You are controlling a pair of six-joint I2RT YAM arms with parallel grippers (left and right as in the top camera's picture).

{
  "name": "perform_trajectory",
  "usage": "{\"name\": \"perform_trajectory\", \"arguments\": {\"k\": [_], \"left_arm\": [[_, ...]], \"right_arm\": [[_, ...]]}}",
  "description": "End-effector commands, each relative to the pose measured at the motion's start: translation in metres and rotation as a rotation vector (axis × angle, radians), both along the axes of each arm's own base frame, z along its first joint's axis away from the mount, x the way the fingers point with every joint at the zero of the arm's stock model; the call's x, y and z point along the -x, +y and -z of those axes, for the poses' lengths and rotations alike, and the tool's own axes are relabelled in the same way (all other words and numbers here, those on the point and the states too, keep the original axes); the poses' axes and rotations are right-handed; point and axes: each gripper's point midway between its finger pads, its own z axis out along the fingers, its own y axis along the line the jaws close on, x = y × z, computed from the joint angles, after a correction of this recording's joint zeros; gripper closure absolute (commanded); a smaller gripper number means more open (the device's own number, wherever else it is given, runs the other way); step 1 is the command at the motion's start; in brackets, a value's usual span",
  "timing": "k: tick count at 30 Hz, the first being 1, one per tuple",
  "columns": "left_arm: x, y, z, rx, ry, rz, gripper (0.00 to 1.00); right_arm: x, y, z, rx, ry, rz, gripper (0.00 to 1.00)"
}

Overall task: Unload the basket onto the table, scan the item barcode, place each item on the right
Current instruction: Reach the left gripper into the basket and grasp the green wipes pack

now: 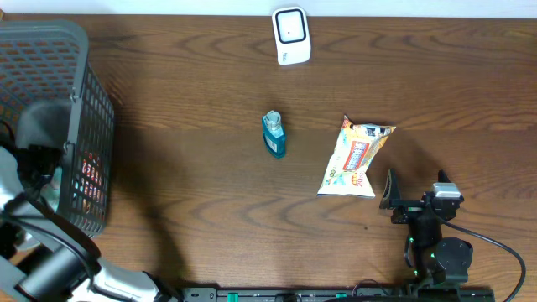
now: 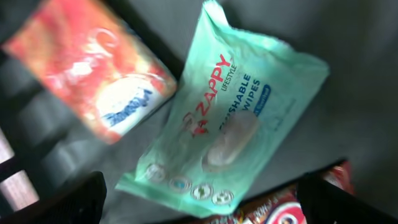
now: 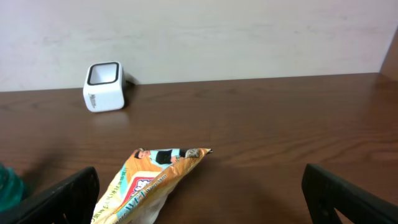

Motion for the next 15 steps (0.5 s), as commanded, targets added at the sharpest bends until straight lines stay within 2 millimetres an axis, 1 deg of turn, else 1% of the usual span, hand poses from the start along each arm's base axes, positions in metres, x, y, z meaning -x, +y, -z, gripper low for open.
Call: {"name": "perform_trajectory", "arguments": {"k": [1,2,4,8,9,11,12,13,15], "left_arm": [[0.002,-0.002,0.026,0.054,0.048,0.052,0.02],[0.002,-0.003,0.032,0.064,0.058,0.054,0.02],[0.004,-0.005,0.050,0.098,0.090,0.054,0.02],[0.009,-0.010,0.074,0.149,0.137,0.054,0.02],[0.011,-0.011,0.078,0.159,0.147,0.054,0.08],[0.012,-0.013,0.082,0.169,0.156,0.053,0.40],[0.012,-0.013,0.082,0.171,0.156,0.053,0.47],[0.011,-0.014,0.081,0.176,0.147,0.054,0.50],[0.009,-0.014,0.076,0.175,0.138,0.054,0.51]], "right_arm": [[0.000,-0.003,0.001,-0.012,0.002,0.013,0.01],[0.000,-0.003,0.001,-0.012,0.002,0.013,0.01],[0.000,-0.003,0.001,-0.012,0.002,0.013,0.01],[0.000,-0.003,0.001,-0.012,0.002,0.013,0.01],[0.000,-0.003,0.001,-0.012,0.002,0.013,0.01],[0.000,-0.003,0.001,-0.012,0.002,0.013,0.01],[0.000,-0.003,0.001,-0.012,0.002,0.013,0.01],[0.000,-0.003,0.001,-0.012,0.002,0.013,0.01],[0.000,-0.003,0.001,-0.012,0.002,0.013,0.01]]}}
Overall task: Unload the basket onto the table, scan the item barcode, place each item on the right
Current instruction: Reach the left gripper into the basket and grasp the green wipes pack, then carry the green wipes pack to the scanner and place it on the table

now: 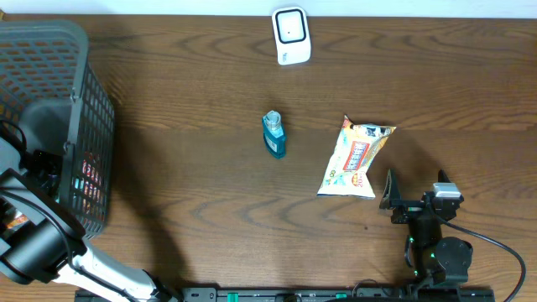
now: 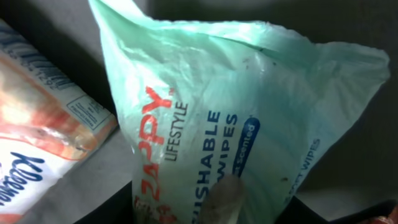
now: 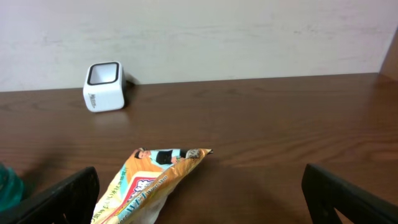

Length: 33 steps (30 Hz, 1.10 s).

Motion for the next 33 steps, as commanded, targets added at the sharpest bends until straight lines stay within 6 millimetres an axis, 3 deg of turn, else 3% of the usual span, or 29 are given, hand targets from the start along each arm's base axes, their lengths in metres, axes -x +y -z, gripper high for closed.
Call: {"name": "perform_trajectory", "arguments": {"k": [1,5,9,12,14,18,21,24,26,29,33], "left_arm": [[0.021,-0.013,0.027,0.064,0.104,0.004,0.52],[0.016,-0.008,0.000,0.034,0.075,0.003,0.52],[0.009,-0.001,-0.048,-0.045,-0.005,0.000,0.52],[0.005,0.003,-0.097,-0.137,-0.098,-0.005,0.52],[0.005,0.003,-0.141,-0.227,-0.190,-0.015,0.52],[0.017,-0.009,-0.218,-0.363,-0.374,-0.107,0.52],[0.018,-0.045,-0.277,-0.374,-0.612,-0.110,0.52],[0.014,-0.102,-0.330,-0.336,-0.852,0.026,0.52],[0.015,-0.143,-0.352,-0.296,-0.957,0.133,0.52],[0.018,-0.196,-0.368,-0.245,-1.042,0.295,0.52],[0.024,-0.255,-0.360,-0.134,-1.059,0.496,0.52]], "right_arm": [[0.000,-0.003,0.001,-0.012,0.002,0.013,0.01],[0.000,-0.003,0.001,-0.012,0.002,0.013,0.01],[0.000,-0.003,0.001,-0.012,0.002,0.013,0.01],[0.000,-0.003,0.001,-0.012,0.002,0.013,0.01],[0.000,-0.003,0.001,-0.012,0.002,0.013,0.01],[0.000,-0.003,0.001,-0.012,0.002,0.013,0.01],[0.000,-0.003,0.001,-0.012,0.003,0.013,0.01],[0.000,-0.003,0.001,-0.012,0.002,0.013,0.01],[0.000,-0.003,0.001,-0.012,0.002,0.013,0.01],[0.000,-0.003,0.001,-0.012,0.003,0.013,0.01],[0.000,-0.003,0.001,-0.012,0.002,0.013,0.01]]}}
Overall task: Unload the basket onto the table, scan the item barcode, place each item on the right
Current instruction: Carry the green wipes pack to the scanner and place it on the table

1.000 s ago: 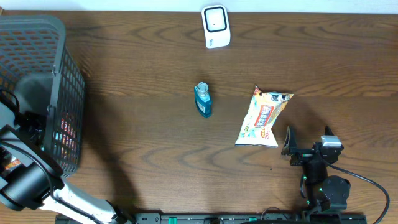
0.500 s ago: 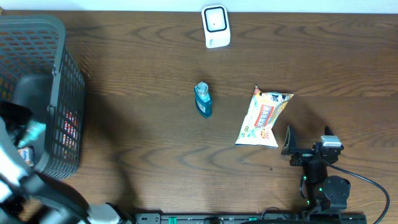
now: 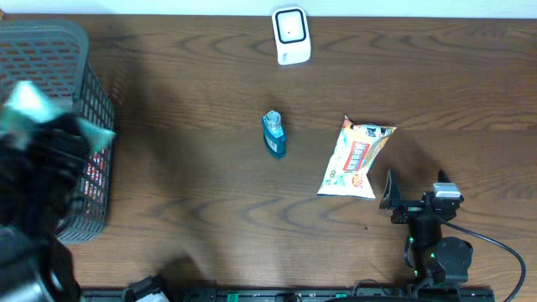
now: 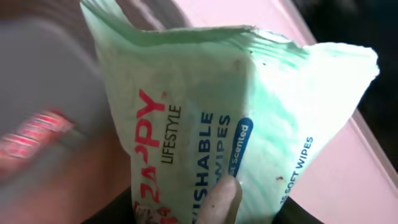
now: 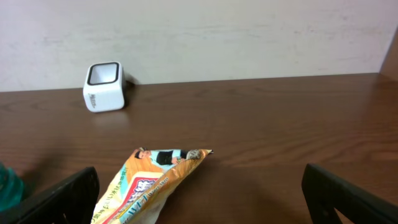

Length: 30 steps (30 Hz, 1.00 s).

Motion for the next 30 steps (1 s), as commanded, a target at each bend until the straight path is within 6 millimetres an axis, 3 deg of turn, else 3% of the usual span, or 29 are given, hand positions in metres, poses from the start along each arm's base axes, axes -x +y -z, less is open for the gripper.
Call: {"name": "perform_trajectory", "arguments": {"k": [1,3,9,11,19,26,30], "left_arm": [[-0.002,-0.044,0.020,0.039,0.050,0.184,0.52],[-0.002,-0.060,0.044,0.027,0.124,0.240,0.52],[-0.014,-0.093,0.146,-0.023,0.395,0.298,0.52],[-0.024,-0.113,0.179,-0.012,0.452,0.342,0.52],[-0.065,-0.193,0.269,-0.046,0.565,0.511,0.52],[-0.071,-0.212,0.356,-0.080,0.759,0.482,0.48],[-0.068,-0.219,0.373,-0.064,0.802,0.494,0.32]], "right_arm": [[0.000,-0.003,0.001,-0.012,0.002,0.013,0.01],[0.000,-0.003,0.001,-0.012,0.002,0.013,0.01],[0.000,-0.003,0.001,-0.012,0.002,0.013,0.01],[0.000,-0.003,0.001,-0.012,0.002,0.013,0.01],[0.000,-0.003,0.001,-0.012,0.002,0.013,0.01],[0.000,-0.003,0.001,-0.012,0.002,0.013,0.01],[0.000,-0.003,0.001,-0.012,0.002,0.013,0.01]]}}
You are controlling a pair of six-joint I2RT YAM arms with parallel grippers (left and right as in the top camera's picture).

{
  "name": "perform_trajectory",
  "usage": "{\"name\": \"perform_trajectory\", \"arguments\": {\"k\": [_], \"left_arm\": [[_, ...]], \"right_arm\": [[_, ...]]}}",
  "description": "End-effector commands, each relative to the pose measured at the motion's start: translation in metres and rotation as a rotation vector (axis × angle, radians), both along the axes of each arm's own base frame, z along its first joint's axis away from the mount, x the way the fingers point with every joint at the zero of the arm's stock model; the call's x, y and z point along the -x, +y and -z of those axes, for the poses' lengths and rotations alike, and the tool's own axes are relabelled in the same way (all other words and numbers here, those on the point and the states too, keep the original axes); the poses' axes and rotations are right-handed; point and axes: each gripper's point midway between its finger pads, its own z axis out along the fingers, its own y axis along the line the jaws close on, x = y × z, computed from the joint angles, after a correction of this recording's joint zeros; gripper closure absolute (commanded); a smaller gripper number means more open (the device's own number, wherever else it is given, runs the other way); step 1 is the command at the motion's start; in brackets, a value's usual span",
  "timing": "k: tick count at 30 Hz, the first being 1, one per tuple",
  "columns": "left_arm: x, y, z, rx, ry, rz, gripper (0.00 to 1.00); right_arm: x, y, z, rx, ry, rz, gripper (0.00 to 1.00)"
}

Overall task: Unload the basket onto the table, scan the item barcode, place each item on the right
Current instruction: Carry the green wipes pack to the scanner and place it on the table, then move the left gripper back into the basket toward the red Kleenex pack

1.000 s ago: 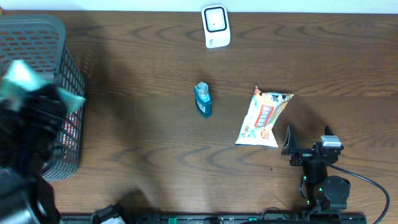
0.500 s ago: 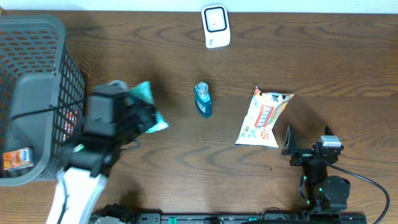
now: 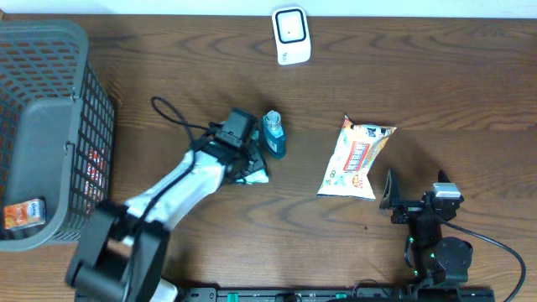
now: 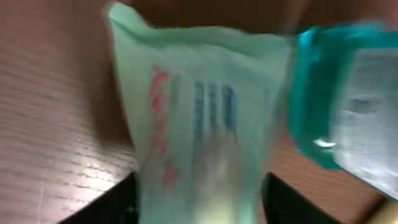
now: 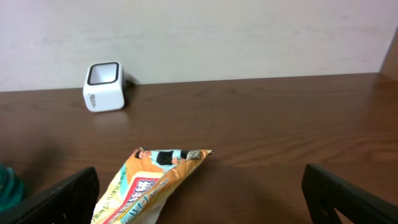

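My left gripper (image 3: 245, 166) is shut on a mint-green pack of wipes (image 4: 193, 124), held low over the middle of the table. A teal bottle (image 3: 274, 134) stands right beside the pack, on its right in the left wrist view, which is blurred. The white barcode scanner (image 3: 291, 35) sits at the table's far edge, well beyond the pack. My right gripper (image 5: 199, 208) rests open near the front right edge with nothing between its fingers (image 5: 62, 196).
An orange and white snack packet (image 3: 357, 157) lies right of the bottle, just in front of the right gripper. A grey mesh basket (image 3: 80, 50) stands at the left edge, with an orange packet (image 3: 21, 214) in it.
My left arm has moved from above the basket at the left to the middle of the table, with the wipes pack still in its grip, beside the teal bottle. The right arm stayed still.
My left gripper was open inside the basket above the wipes pack and other packets. Then it was down on the pack. Then it held the pack raised above the basket, and now holds it at the table's middle next to the bottle.
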Motion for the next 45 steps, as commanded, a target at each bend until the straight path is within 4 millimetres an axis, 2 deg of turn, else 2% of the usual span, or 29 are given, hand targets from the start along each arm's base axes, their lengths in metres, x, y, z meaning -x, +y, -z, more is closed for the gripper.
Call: {"name": "perform_trajectory", "arguments": {"k": [1,2,3,4,8,14,15,17,20,23,25,29,33,39,45], "left_arm": [[-0.001,-0.004,-0.003,0.013,0.000,-0.021,0.19],[-0.003,-0.004,-0.009,0.018,-0.011,-0.021,0.10],[-0.005,-0.004,-0.019,0.023,-0.031,-0.022,0.06],[-0.008,-0.003,-0.031,0.026,-0.054,-0.020,0.05],[-0.018,0.009,-0.102,-0.004,-0.208,-0.007,0.00],[-0.012,0.065,-0.226,-0.159,-0.528,-0.093,0.02],[-0.010,0.074,-0.241,-0.183,-0.579,-0.101,0.02],[-0.003,0.103,-0.276,-0.256,-0.694,-0.172,0.02],[0.012,0.158,-0.315,-0.363,-0.817,-0.370,0.02],[0.033,0.211,-0.344,-0.426,-0.896,-0.567,0.02],[0.046,0.240,-0.355,-0.456,-0.921,-0.672,0.02],[0.073,0.293,-0.359,-0.551,-0.898,-0.875,0.02],[0.086,0.334,-0.340,-0.592,-0.787,-0.997,0.02],[0.083,0.381,-0.282,-0.472,-0.556,-1.095,0.02],[0.093,0.417,-0.204,-0.366,-0.255,-1.200,0.02]], "right_arm": [[0.000,-0.003,0.001,-0.012,0.002,0.013,0.01],[0.000,-0.003,0.001,-0.012,0.002,0.013,0.01],[0.000,-0.003,0.001,-0.012,0.002,0.013,0.01],[0.000,-0.003,0.001,-0.012,0.002,0.013,0.01],[0.000,-0.003,0.001,-0.012,0.002,0.013,0.01],[0.000,-0.003,0.001,-0.012,0.002,0.013,0.01],[0.000,-0.003,0.001,-0.012,0.002,0.013,0.01],[0.000,-0.003,0.001,-0.012,0.002,0.013,0.01],[0.000,-0.003,0.001,-0.012,0.002,0.013,0.01],[0.000,-0.003,0.001,-0.012,0.002,0.013,0.01],[0.000,-0.003,0.001,-0.012,0.003,0.013,0.01],[0.000,-0.003,0.001,-0.012,0.002,0.013,0.01],[0.000,-0.003,0.001,-0.012,0.002,0.013,0.01],[0.000,-0.003,0.001,-0.012,0.003,0.013,0.01],[0.000,-0.003,0.001,-0.012,0.002,0.013,0.01]]}}
